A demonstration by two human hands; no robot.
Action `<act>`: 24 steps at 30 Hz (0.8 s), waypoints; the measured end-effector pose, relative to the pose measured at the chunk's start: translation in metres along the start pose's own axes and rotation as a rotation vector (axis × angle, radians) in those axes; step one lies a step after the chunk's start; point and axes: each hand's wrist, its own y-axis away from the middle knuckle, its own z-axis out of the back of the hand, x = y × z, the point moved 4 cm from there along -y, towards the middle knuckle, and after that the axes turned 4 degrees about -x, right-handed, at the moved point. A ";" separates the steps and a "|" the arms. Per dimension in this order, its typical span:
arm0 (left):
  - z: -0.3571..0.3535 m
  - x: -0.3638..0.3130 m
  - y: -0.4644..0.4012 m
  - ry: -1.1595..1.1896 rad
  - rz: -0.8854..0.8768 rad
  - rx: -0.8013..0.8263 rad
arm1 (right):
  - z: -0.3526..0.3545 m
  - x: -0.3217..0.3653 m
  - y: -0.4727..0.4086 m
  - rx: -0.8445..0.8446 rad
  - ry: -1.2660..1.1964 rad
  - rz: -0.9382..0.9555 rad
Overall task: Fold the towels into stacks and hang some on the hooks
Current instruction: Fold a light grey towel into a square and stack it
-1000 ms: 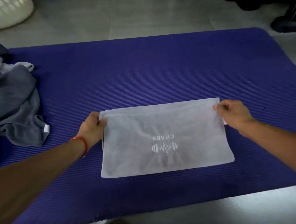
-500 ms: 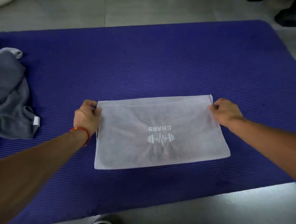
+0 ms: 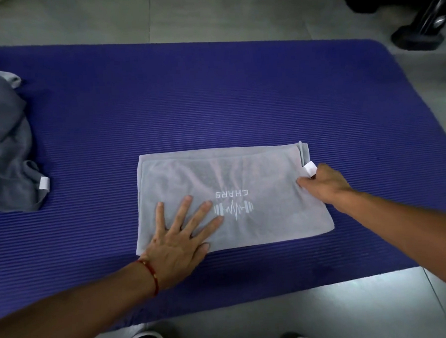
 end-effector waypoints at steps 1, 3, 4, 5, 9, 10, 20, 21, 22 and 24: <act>0.000 0.000 0.000 0.007 -0.004 0.028 | 0.002 0.001 0.002 0.024 -0.090 -0.012; 0.002 0.001 0.000 0.037 0.006 0.089 | 0.010 0.001 0.006 0.130 -0.279 -0.066; 0.005 0.001 0.000 0.056 0.011 0.116 | 0.015 0.000 0.009 0.185 -0.351 -0.086; 0.008 0.001 -0.002 0.075 0.017 0.147 | 0.020 0.001 0.013 0.234 -0.387 -0.084; 0.043 0.002 -0.015 0.312 0.109 0.141 | 0.045 0.031 0.037 0.216 -0.204 0.224; 0.058 0.002 -0.020 0.420 0.140 0.053 | 0.049 0.045 0.048 0.180 -0.149 0.302; 0.121 0.030 -0.049 1.896 0.835 -0.175 | -0.030 0.190 0.161 0.246 -0.124 0.860; 0.113 0.041 -0.043 1.810 0.877 -0.225 | -0.035 0.193 0.162 0.221 -0.079 0.939; 0.104 0.053 -0.037 1.689 0.897 -0.249 | -0.038 0.193 0.160 0.184 -0.039 1.001; 0.091 0.076 -0.024 1.472 0.871 -0.260 | -0.045 0.186 0.151 0.136 0.087 1.070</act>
